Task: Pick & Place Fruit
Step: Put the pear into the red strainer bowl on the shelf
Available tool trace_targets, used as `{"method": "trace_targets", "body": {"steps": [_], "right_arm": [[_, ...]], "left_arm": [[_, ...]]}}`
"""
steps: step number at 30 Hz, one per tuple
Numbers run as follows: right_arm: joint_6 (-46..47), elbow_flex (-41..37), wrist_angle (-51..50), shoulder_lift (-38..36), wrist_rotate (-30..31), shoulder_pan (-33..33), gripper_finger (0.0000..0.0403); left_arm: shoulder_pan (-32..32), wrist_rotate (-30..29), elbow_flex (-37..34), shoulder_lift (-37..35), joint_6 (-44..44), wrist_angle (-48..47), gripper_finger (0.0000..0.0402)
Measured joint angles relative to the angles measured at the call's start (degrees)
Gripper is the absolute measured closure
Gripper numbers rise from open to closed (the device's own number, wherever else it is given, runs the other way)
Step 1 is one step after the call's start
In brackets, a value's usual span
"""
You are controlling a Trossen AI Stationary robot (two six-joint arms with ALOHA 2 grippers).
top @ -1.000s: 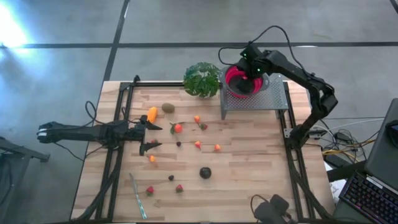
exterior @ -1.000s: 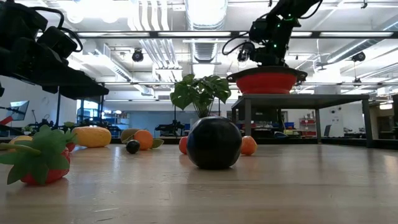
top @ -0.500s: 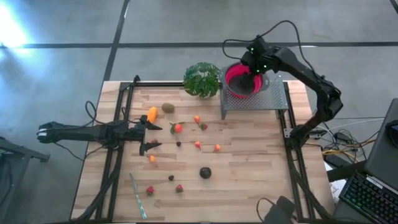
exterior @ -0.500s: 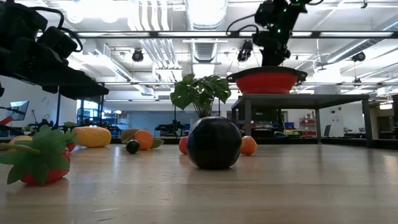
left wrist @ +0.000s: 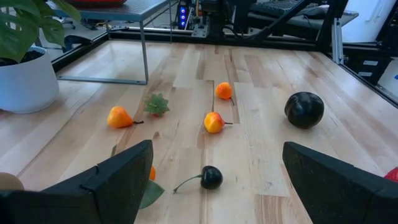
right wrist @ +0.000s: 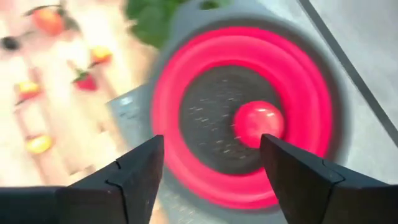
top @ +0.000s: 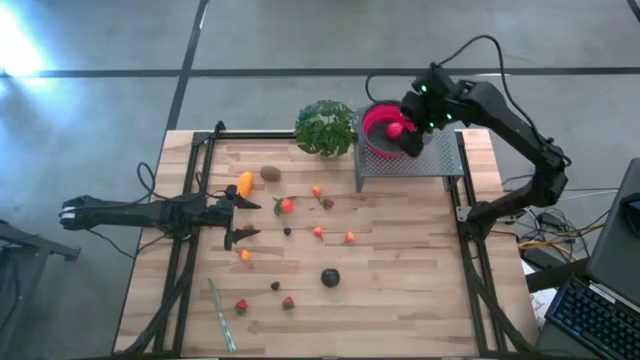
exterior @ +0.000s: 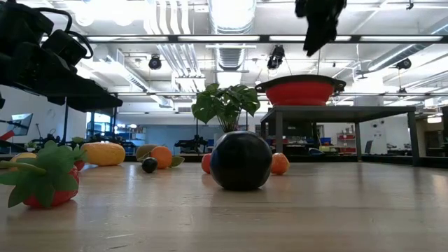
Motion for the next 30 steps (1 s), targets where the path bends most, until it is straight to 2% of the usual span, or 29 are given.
{"method": "trace_targets", "body": {"steps": [8, 17, 24, 30], "right_arm": [[5.1, -4.3, 0.4, -7.5, -0.1, 12.4, 0.0192], [8.1, -7.5, 4.0, -10.6, 0.0, 24.9, 0.0212], [8.8, -9.9, 8.9, -10.3, 0.1, 31.2, 0.0225], [9.5, -12.6, 11.6, -10.2, 0.1, 33.8, 0.0236]], "left_arm": [[0.0, 0.0, 0.0, 0.0, 0.0, 0.0, 0.0037], [0.0, 0.0, 0.0, 0.0, 0.0, 0.0, 0.0037], [0.0, 0.0, 0.0, 0.0, 0.0, 0.0, 0.0037], [0.0, 0.0, 0.0, 0.0, 0.0, 0.0, 0.0037]]}}
